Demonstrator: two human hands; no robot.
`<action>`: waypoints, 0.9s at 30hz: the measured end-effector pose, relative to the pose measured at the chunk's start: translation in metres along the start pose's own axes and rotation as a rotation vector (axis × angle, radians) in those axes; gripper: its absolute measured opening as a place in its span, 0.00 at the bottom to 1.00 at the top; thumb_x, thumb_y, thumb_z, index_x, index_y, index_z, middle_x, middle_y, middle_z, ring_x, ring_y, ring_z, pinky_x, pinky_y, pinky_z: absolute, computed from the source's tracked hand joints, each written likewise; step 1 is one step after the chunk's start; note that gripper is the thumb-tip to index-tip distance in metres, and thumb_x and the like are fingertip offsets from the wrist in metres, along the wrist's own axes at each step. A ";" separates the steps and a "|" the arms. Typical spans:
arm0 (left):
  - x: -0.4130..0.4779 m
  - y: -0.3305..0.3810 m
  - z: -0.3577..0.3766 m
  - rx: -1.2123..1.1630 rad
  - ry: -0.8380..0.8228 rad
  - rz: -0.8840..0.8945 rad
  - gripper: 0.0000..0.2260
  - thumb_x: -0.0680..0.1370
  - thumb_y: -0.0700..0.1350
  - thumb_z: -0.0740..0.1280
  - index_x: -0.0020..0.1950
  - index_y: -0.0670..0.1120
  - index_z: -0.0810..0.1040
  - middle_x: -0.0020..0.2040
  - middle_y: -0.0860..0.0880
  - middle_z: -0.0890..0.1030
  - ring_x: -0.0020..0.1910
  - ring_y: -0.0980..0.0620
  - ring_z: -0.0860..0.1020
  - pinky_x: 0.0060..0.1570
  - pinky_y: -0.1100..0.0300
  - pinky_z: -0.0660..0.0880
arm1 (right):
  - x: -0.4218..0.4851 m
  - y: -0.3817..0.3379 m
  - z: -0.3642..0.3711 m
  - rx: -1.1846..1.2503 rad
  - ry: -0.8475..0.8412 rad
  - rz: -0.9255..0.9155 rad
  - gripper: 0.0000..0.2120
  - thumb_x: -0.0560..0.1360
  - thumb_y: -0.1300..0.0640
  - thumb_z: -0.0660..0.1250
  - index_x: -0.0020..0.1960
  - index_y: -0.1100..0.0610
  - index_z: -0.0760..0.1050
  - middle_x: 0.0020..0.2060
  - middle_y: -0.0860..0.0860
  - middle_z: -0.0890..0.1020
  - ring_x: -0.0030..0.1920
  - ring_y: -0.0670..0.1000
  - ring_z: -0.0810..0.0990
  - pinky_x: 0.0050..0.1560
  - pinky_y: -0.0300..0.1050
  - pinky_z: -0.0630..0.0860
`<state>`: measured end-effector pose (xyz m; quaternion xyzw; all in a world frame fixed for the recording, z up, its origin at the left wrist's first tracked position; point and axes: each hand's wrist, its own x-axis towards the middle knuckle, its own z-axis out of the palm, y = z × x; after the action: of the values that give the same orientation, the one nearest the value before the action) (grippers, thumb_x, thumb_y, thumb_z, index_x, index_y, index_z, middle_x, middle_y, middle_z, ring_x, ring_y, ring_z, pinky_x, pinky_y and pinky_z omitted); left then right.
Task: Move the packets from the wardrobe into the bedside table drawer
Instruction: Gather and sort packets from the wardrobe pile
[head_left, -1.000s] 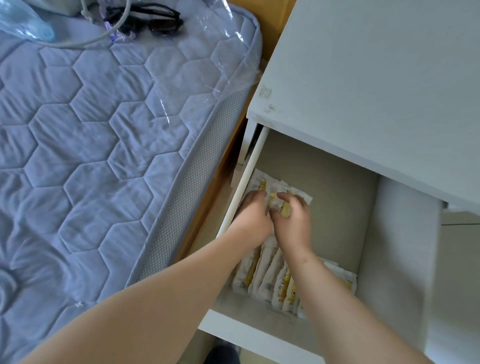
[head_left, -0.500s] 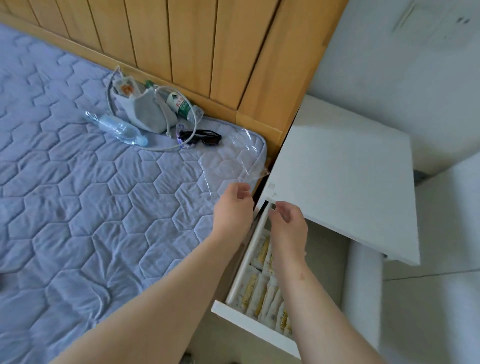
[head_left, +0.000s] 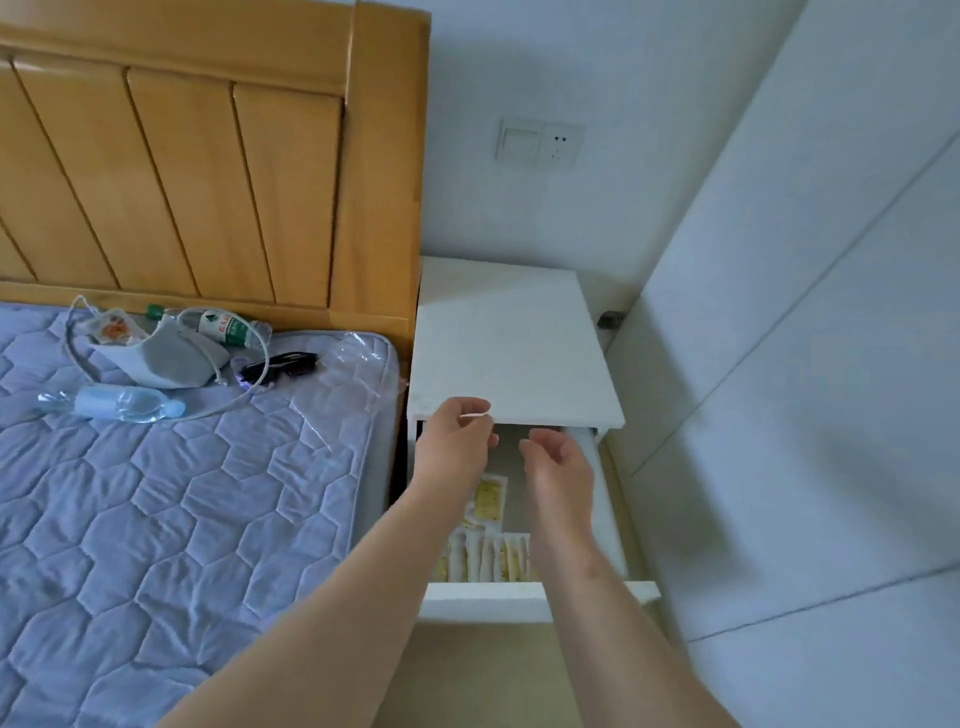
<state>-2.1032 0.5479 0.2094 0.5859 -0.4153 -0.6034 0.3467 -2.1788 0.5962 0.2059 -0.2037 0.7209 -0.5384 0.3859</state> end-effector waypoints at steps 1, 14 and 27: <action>-0.011 0.000 0.007 0.012 -0.025 -0.001 0.07 0.79 0.40 0.60 0.52 0.50 0.75 0.42 0.51 0.79 0.47 0.51 0.79 0.53 0.52 0.77 | -0.008 0.001 -0.013 0.016 0.029 0.010 0.08 0.77 0.60 0.63 0.55 0.54 0.73 0.47 0.46 0.77 0.48 0.45 0.75 0.44 0.38 0.69; -0.183 -0.006 -0.020 -0.141 0.209 0.128 0.08 0.79 0.39 0.59 0.55 0.47 0.75 0.45 0.49 0.78 0.43 0.54 0.78 0.45 0.57 0.76 | -0.140 -0.010 -0.080 0.034 -0.194 -0.137 0.05 0.77 0.61 0.63 0.49 0.52 0.75 0.47 0.50 0.79 0.48 0.49 0.77 0.50 0.42 0.74; -0.514 -0.069 -0.276 -0.362 1.066 0.404 0.09 0.78 0.38 0.60 0.43 0.50 0.75 0.44 0.48 0.78 0.39 0.53 0.79 0.44 0.55 0.73 | -0.514 0.037 0.000 -0.050 -1.160 -0.297 0.05 0.75 0.61 0.65 0.43 0.51 0.75 0.41 0.48 0.79 0.46 0.50 0.78 0.49 0.47 0.72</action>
<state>-1.7866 1.0158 0.3707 0.6489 -0.1781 -0.2094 0.7095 -1.8559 0.9732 0.3449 -0.5721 0.3687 -0.3702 0.6322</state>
